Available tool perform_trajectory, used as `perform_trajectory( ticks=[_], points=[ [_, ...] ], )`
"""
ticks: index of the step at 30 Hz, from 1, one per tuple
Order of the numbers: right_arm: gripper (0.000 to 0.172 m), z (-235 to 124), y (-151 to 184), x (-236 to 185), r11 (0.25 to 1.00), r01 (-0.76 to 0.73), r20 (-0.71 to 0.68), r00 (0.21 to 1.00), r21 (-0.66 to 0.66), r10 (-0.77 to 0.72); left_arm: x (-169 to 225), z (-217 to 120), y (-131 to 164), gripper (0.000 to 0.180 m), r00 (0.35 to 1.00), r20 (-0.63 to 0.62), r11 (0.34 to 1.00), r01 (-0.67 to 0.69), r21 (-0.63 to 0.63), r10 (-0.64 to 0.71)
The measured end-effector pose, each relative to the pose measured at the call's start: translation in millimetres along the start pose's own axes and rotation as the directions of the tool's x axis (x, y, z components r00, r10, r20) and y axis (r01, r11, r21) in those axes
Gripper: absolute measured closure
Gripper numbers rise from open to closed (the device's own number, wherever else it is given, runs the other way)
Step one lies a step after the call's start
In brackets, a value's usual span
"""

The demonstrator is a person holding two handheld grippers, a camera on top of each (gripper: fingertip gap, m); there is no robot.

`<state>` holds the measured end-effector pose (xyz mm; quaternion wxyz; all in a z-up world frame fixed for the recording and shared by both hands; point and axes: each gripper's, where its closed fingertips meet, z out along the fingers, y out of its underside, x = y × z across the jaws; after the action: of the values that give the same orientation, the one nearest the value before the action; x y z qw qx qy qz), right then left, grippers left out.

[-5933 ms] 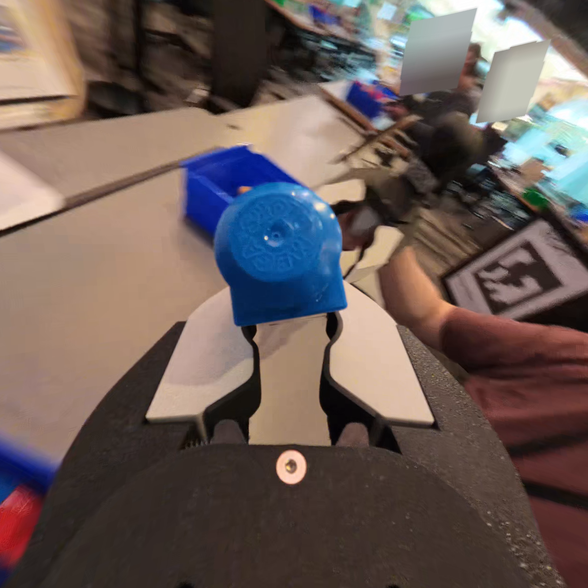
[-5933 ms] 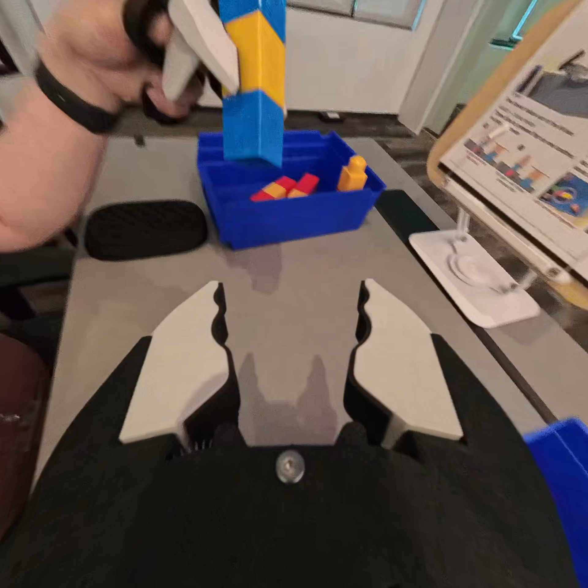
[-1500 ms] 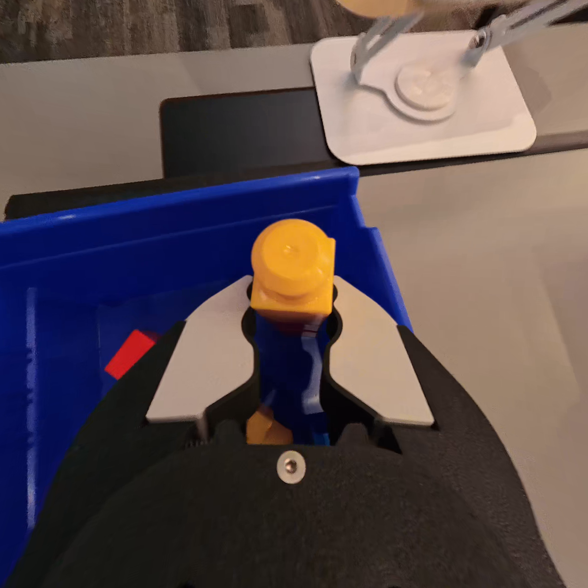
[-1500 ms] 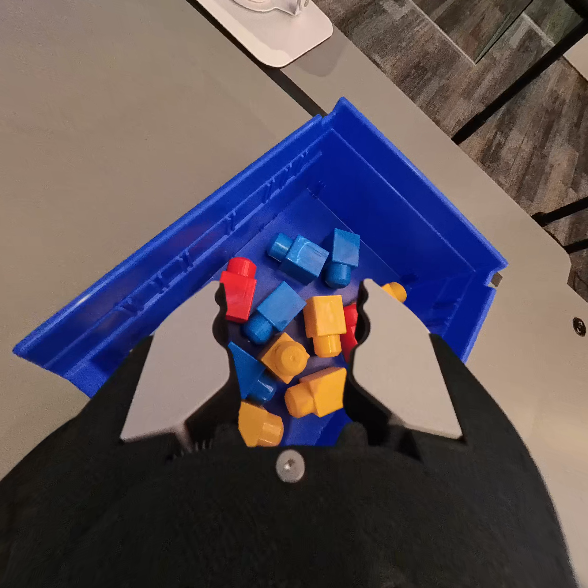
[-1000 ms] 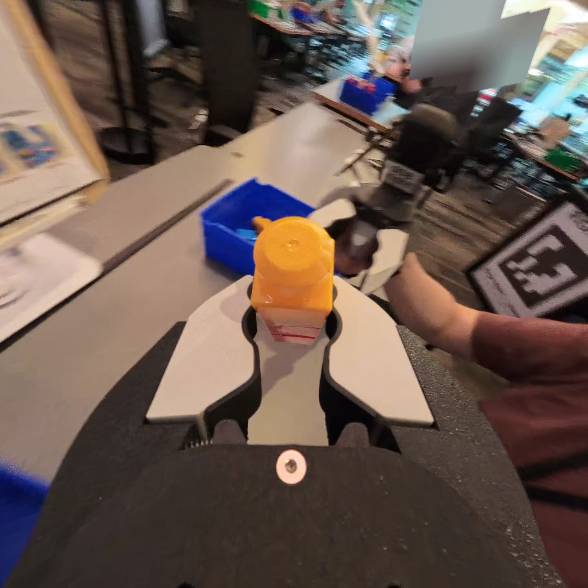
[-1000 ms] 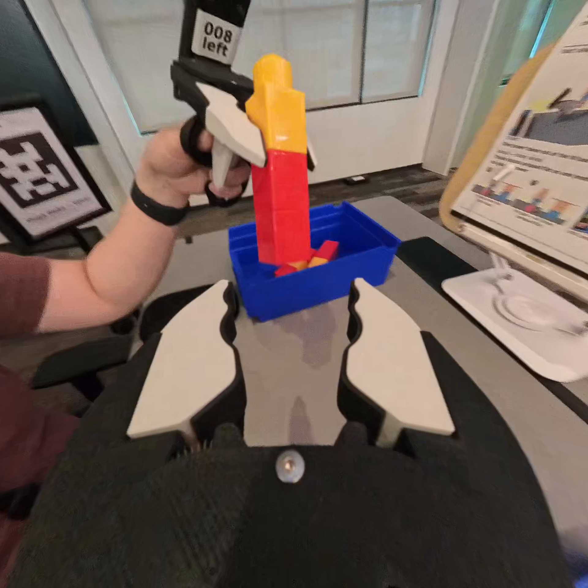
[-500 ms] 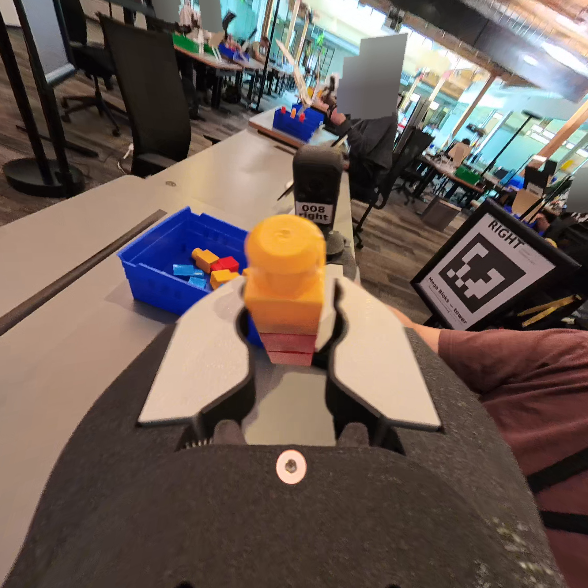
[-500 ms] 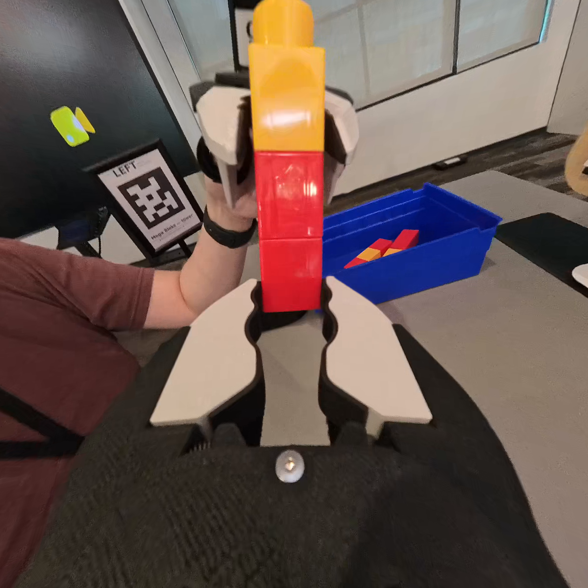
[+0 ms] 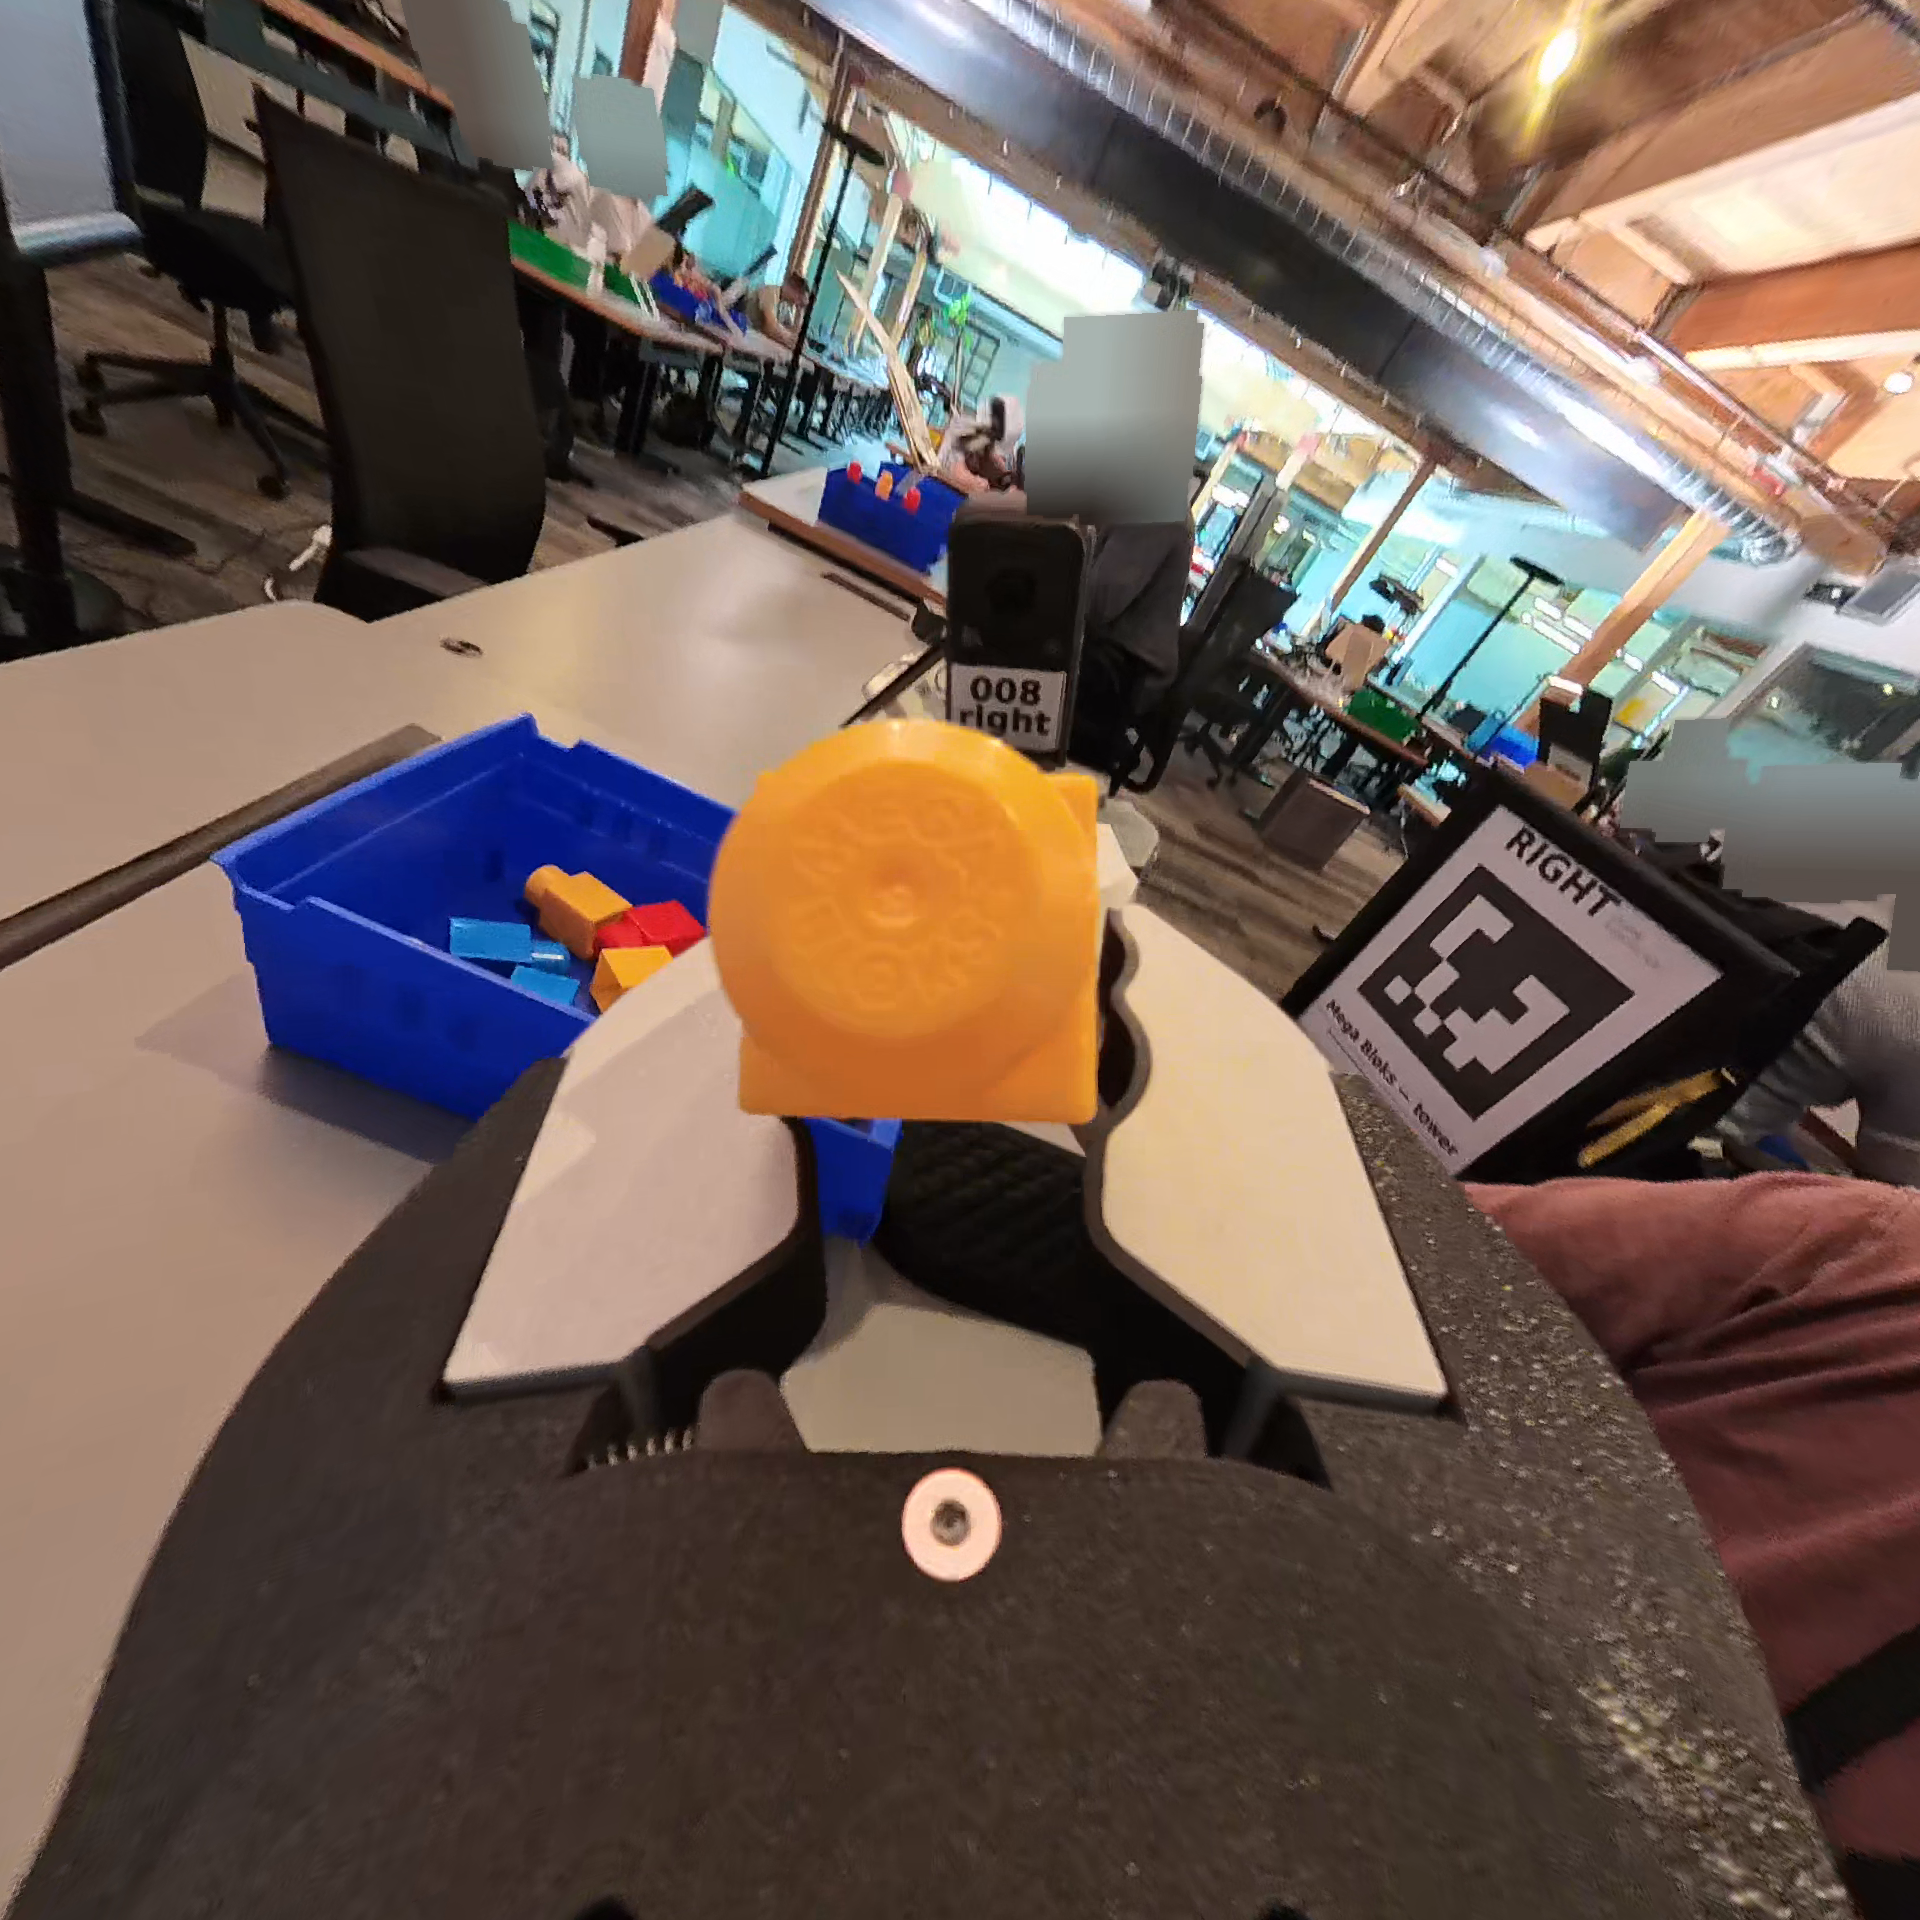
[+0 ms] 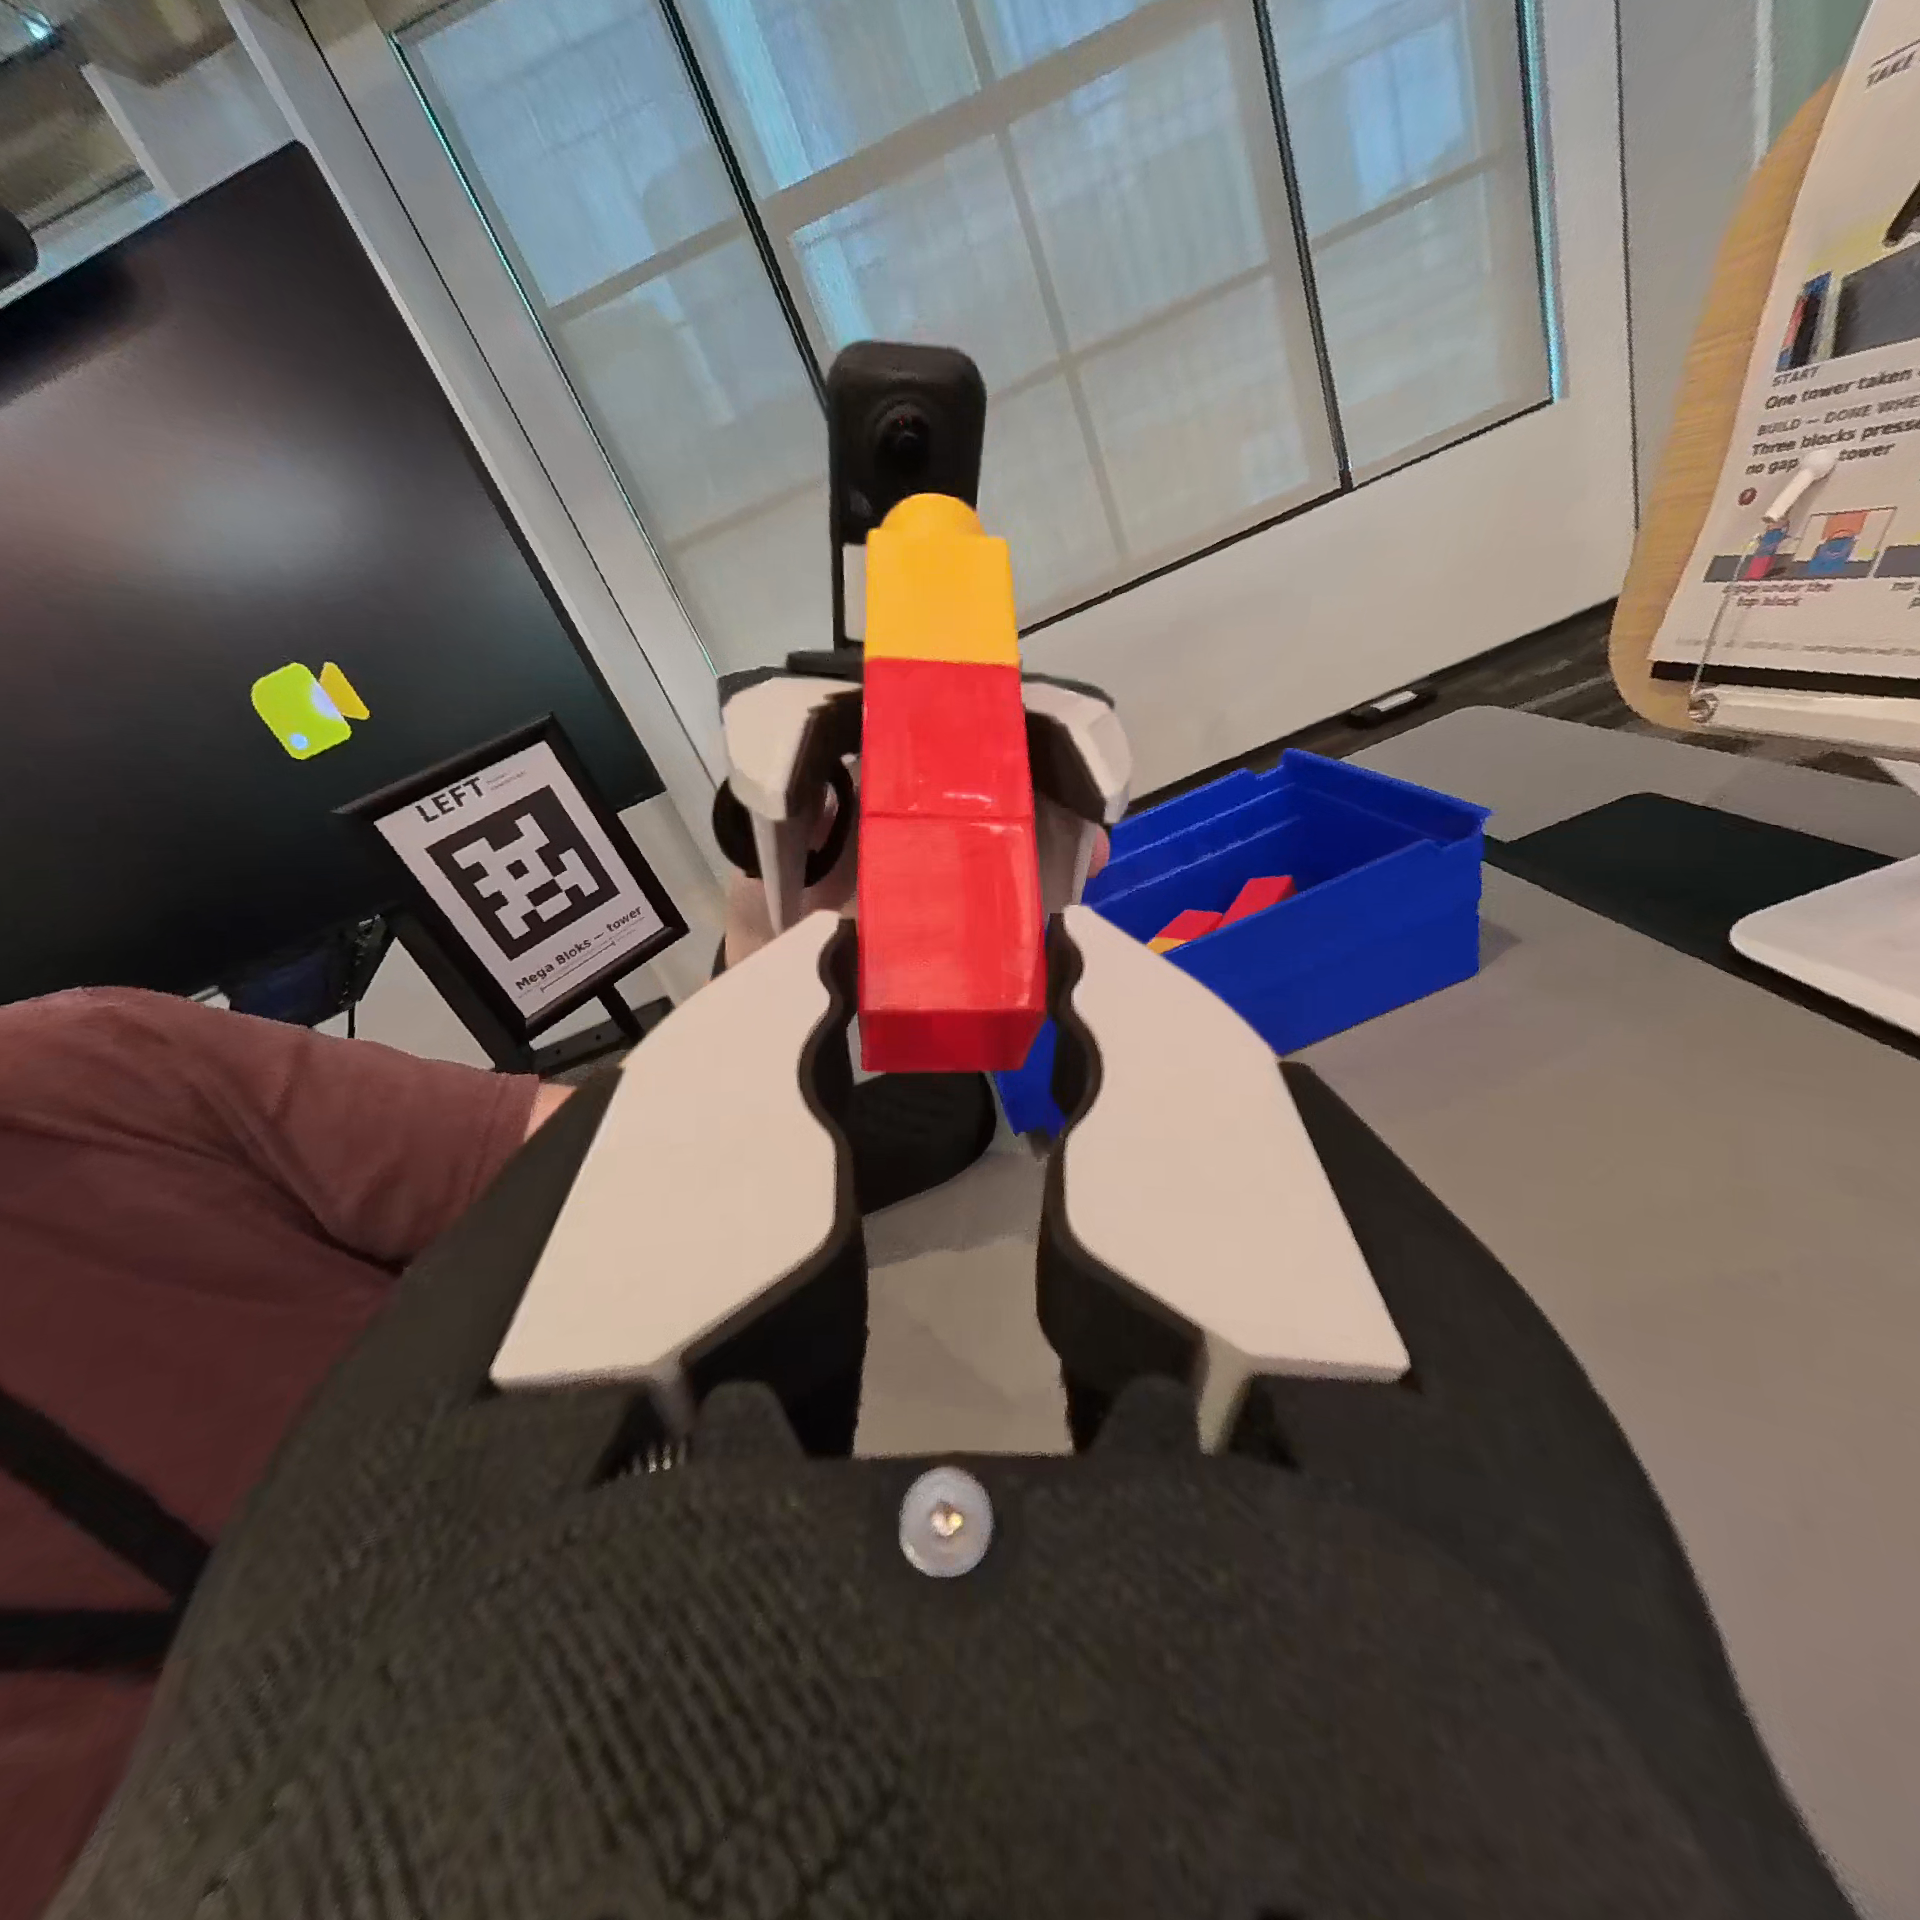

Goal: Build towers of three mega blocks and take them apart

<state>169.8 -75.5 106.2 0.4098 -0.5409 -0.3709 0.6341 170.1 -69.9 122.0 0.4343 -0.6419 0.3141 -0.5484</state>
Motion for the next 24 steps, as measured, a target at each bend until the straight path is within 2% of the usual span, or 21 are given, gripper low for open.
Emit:
perform_trajectory(
  ticks=[6, 9, 14, 17, 22, 24],
  points=[
    [0.137, -7, -12, 5, 0.994, -0.010, -0.027, 1.000, 0.109, 0.013, -2, 8, 7, 0.125, 0.999, -0.009, 0.998, 0.039, 0.044, -0.039],
    [0.137, -12, -16, 4, 0.985, -0.051, 0.016, 0.999, 0.167, 0.049, -5, 8, 8, 0.133, 0.998, -0.014, 0.996, 0.060, 0.066, -0.059],
    [0.137, -14, -14, 8, 0.979, -0.060, 0.015, 0.998, 0.194, 0.058, -5, 5, -8, 0.134, 0.996, -0.050, 0.983, 0.079, 0.166, -0.072],
    [0.137, -14, -14, 10, 0.975, -0.059, 0.010, 0.998, 0.214, 0.058, -7, 9, -9, 0.144, 0.997, -0.049, 0.983, 0.073, 0.168, -0.066],
    [0.137, -11, -6, 8, 0.990, -0.011, -0.016, 1.000, 0.142, 0.013, -6, 10, -11, 0.144, 0.997, -0.047, 0.985, 0.064, 0.161, -0.057],
    [0.127, -8, -3, 7, 0.996, 0.011, -0.038, 0.999, 0.087, -0.007, -6, 10, -9, 0.145, 0.997, -0.053, 0.988, 0.066, 0.142, -0.059]
  ],
)
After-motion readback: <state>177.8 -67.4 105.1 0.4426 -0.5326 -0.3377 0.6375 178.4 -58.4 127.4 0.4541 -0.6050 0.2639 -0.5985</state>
